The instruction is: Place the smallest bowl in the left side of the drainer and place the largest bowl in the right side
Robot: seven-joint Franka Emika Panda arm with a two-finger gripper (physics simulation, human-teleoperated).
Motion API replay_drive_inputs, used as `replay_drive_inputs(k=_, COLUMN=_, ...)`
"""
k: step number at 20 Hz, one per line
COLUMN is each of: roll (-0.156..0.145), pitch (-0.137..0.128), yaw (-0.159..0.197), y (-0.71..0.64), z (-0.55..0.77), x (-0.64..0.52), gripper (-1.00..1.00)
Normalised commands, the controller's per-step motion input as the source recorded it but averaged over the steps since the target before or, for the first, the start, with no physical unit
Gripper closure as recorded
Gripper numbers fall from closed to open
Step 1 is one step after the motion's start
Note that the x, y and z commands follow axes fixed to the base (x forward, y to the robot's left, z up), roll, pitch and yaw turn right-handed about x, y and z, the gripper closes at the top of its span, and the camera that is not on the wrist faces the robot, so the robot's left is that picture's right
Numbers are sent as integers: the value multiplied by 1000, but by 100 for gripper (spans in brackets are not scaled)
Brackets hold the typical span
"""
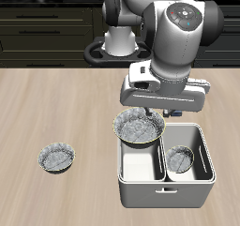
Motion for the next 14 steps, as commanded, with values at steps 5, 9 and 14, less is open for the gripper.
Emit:
replay_drive_inputs(k=5, roll=-6, pitch=4, yaw=9, y=-41, z=-29, x=8, gripper=-100)
replay_drive_inputs(k=9, roll=-49, pitch=-13, yaw=6, y=-230, z=106, x=-19, gripper=-100)
replay_drive_inputs(k=14, roll=-53, pitch=-21, yaw=-9, y=-289, z=172, x=-26, gripper=-100)
